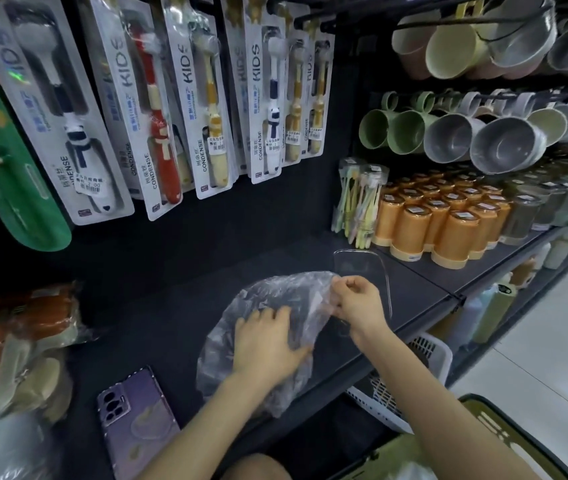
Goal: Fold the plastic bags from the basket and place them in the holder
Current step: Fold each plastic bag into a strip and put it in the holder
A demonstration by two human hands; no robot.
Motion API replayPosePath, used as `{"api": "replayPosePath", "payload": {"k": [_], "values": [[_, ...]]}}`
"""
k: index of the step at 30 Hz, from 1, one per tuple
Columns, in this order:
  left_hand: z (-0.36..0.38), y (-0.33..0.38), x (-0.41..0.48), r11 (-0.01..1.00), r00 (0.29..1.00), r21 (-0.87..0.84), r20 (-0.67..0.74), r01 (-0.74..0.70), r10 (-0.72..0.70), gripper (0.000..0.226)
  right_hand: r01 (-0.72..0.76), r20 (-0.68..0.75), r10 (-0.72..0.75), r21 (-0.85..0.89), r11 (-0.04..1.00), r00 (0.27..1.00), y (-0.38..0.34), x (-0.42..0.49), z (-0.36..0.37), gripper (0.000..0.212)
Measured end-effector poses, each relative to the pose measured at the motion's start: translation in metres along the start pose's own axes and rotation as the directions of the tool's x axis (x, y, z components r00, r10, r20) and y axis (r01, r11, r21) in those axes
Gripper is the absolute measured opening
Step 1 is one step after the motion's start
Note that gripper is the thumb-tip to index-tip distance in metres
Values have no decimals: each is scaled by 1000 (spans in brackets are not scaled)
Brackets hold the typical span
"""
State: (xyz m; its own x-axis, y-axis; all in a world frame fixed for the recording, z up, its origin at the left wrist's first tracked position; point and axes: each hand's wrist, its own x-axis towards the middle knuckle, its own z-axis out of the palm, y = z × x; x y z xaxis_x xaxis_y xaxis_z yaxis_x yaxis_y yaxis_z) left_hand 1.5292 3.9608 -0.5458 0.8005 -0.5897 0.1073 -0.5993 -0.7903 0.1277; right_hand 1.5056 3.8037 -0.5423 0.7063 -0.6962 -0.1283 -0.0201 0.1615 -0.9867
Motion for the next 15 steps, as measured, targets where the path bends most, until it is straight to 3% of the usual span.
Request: {"api": "replayPosePath", "payload": {"k": [2, 6, 8, 10, 13, 15], "values": [[1, -10, 4, 999, 999, 39, -4, -33, 33, 58, 3, -24, -3, 8, 1000, 1000, -4, 11, -7, 18], [5, -36, 4, 991, 990, 27, 58, -132, 130, 77, 31, -46, -33, -34, 999, 998, -10, 29, -16, 13], [5, -45, 1, 985, 984, 40, 61, -167, 165, 56, 67, -71, -75, -113, 991, 995, -9, 38, -14, 19], [6, -53, -1, 980, 982, -79, -47, -184, 180, 31, 106, -82, -131, -255, 961, 988, -10, 45, -12, 22], [4, -70, -4, 922, 972, -359, -226, -148, 68, 42, 155, 33, -153, -326, 933, 988, -16, 47, -8, 9], [0, -78, -7, 840, 975, -538, -216, -78, -48, 50, 201, 196, -150, -270, 942, 969, -23, 32, -9, 33]]}}
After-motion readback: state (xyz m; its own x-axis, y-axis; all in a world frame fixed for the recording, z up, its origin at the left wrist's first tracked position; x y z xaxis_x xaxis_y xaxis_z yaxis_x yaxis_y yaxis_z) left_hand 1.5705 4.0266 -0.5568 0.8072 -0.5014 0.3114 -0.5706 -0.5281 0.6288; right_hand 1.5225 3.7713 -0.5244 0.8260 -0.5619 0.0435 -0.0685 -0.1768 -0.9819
